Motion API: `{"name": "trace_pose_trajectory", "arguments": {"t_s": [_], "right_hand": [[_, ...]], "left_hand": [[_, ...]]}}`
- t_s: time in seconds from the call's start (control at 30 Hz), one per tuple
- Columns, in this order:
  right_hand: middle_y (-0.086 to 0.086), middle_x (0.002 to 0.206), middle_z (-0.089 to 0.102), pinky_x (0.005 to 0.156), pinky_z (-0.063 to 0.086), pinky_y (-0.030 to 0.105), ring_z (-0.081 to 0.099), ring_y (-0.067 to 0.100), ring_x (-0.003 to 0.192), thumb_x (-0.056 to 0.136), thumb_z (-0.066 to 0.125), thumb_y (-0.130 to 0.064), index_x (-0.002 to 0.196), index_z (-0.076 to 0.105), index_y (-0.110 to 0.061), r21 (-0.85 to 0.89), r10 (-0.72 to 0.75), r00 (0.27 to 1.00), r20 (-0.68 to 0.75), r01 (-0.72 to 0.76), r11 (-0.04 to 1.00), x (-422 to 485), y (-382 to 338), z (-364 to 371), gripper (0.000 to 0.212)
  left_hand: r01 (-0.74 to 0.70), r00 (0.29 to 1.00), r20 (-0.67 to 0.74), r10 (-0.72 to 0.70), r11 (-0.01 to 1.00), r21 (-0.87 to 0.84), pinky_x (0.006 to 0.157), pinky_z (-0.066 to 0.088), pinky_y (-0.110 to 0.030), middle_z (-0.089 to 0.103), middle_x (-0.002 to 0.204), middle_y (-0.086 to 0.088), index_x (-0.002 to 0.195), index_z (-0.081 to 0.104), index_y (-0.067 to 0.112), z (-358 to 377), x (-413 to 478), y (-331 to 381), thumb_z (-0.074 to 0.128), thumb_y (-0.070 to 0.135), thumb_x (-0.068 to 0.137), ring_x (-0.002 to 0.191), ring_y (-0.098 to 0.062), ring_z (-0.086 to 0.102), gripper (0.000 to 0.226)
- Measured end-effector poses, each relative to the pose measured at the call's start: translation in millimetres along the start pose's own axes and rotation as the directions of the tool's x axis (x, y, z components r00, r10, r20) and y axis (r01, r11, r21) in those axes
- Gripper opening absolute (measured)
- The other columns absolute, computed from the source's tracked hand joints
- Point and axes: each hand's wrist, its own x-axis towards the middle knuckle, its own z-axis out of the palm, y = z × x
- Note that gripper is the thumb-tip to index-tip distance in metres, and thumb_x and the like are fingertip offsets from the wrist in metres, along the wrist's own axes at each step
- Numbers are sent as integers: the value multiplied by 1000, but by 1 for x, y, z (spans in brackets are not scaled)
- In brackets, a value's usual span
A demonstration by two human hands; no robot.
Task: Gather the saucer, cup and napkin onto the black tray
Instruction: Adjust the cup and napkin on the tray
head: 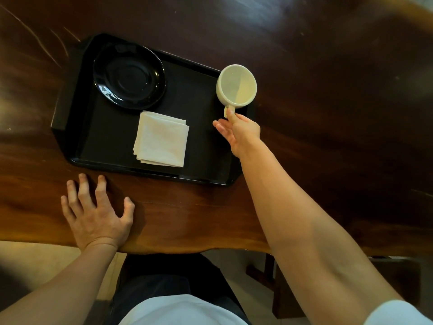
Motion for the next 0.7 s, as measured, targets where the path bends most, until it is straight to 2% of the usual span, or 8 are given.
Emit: {"name": "trace_pose_trajectory", "arguments": {"t_s": [0.07, 0.13, 0.23, 0.3, 0.43, 0.57, 0.7], "right_hand": [[24, 118, 68, 77, 65, 37, 79, 29, 77, 90, 75, -21, 146, 44, -5, 21, -17, 1000, 23, 17, 1000, -5, -1, -4, 66], [23, 115, 68, 75, 65, 36, 79, 28, 75, 91, 74, -23, 151, 34, -8, 24, -32, 999, 9, 32, 999, -11, 3, -4, 74], [18, 93, 70, 73, 65, 35, 78, 26, 72, 97, 66, -21, 145, 39, -4, -12, -36, 999, -2, 36, 999, -24, 18, 1, 58], [16, 90, 70, 72, 65, 33, 77, 24, 69, 100, 62, -19, 140, 43, -1, -44, -22, 999, 28, 23, 999, -31, 30, 9, 48], [19, 101, 72, 63, 63, 28, 78, 23, 70, 101, 59, -21, 143, 43, 3, -152, 56, 982, 179, -29, 988, -43, 47, 36, 51], [18, 108, 71, 64, 64, 28, 79, 24, 76, 101, 60, -21, 142, 45, 2, -214, 110, 953, 282, -49, 975, -50, 53, 73, 50], [23, 112, 70, 67, 65, 29, 78, 26, 75, 101, 61, -16, 140, 47, 6, -230, 110, 942, 316, -36, 972, -54, 57, 111, 47]], "left_hand": [[1, 1000, 2, -1, 1000, 5, 125, 5, -55, 21, 164, -19, 152, 34, 14, 0, 0, 0, 45, 56, 84, 155, -41, 12, 80], [2, 1000, 8, -2, 1000, 9, 125, 5, -55, 21, 164, -20, 152, 34, 14, 0, 0, -1, 45, 56, 84, 155, -41, 12, 80], [5, 1000, 24, -5, 1000, 14, 125, 5, -56, 21, 164, -20, 152, 33, 14, -1, 0, -1, 45, 56, 84, 154, -41, 11, 81], [3, 999, 43, -4, 1000, 25, 125, 5, -56, 21, 164, -20, 152, 33, 14, -2, 1, 0, 46, 55, 84, 155, -41, 11, 81], [-1, 998, 62, -2, 999, 49, 124, 6, -56, 22, 164, -20, 152, 34, 15, -1, 2, -2, 47, 55, 83, 154, -41, 12, 82], [-3, 997, 73, -3, 997, 75, 124, 6, -56, 23, 164, -20, 152, 35, 16, 1, 3, -5, 49, 57, 83, 154, -41, 13, 81], [-11, 997, 79, 5, 997, 80, 124, 5, -55, 24, 165, -18, 151, 38, 17, 3, 5, -7, 50, 58, 84, 154, -40, 14, 80]]}}
